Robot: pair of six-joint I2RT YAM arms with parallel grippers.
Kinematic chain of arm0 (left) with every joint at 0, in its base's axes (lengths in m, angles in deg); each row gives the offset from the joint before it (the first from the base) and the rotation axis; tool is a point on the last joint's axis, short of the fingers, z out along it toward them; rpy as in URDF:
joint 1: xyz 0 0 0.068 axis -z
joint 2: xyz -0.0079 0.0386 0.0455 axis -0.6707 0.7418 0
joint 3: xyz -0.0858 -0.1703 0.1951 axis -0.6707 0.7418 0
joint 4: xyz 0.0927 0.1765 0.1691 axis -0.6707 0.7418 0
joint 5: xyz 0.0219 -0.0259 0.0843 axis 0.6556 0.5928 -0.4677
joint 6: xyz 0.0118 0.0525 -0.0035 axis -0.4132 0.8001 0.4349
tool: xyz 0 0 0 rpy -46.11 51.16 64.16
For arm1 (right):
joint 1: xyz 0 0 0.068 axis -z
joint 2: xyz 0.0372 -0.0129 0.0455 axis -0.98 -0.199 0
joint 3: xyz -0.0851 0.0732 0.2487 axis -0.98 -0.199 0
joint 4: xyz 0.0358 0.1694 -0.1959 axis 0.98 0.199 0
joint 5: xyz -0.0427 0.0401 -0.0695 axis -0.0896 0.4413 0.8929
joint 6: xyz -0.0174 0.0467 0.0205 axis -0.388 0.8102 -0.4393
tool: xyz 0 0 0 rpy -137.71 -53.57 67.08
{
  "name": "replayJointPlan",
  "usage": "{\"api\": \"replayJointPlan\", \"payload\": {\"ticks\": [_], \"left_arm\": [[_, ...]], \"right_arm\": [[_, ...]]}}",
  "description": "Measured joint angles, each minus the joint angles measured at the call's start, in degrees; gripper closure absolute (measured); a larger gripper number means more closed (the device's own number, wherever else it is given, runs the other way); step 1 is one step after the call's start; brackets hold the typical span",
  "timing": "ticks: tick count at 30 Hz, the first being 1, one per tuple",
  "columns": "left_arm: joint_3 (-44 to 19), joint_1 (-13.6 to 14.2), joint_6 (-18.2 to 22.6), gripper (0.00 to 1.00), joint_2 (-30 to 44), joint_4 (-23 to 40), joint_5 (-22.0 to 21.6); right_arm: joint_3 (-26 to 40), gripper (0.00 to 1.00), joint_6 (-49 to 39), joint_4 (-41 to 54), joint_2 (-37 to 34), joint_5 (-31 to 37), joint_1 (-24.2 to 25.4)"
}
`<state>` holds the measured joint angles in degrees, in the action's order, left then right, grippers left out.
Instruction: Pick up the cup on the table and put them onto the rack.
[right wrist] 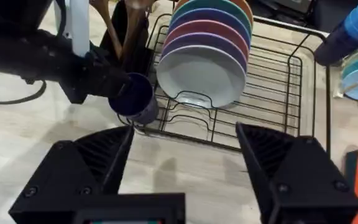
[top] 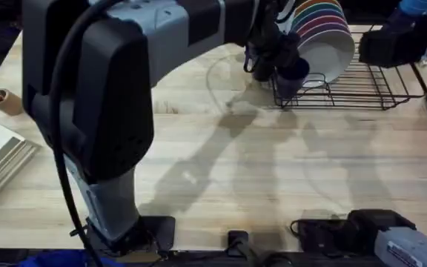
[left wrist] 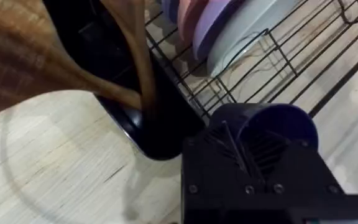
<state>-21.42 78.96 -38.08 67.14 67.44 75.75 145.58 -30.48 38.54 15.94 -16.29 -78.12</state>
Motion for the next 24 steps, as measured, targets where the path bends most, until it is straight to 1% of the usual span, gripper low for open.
{"api": "replayJointPlan", "payload": {"ticks": [5, 6, 11, 18, 22, 24], "left_arm": [[0.0, 0.0, -0.42, 0.958, 0.02, -0.09, 0.02], [0.0, 0.2, -1.32, 0.958, 0.04, -0.09, 0.0], [0.0, 1.41, -1.79, 0.958, 0.04, -0.24, -0.45], [0.0, 4.83, -1.95, 0.959, 0.04, -0.29, -6.37], [0.0, 5.88, -3.07, 0.959, 0.04, -0.28, -9.08], [0.0, 6.05, -3.64, 0.959, 0.04, -0.31, -9.71]], "right_arm": [[0.0, 0.005, 0.02, 0.0, 0.0, 0.0, 0.0], [0.0, 0.005, 0.01, 0.0, 0.0, 0.0, 0.0], [0.0, 0.004, 0.0, 0.0, 0.0, 0.0, 0.0], [0.0, 0.005, 0.02, 0.0, 0.0, 0.0, 0.0], [0.0, 0.005, 0.02, 0.0, 0.0, 0.0, 0.0], [0.0, 0.005, 0.0, 0.0, 0.0, 0.0, 0.0]]}}
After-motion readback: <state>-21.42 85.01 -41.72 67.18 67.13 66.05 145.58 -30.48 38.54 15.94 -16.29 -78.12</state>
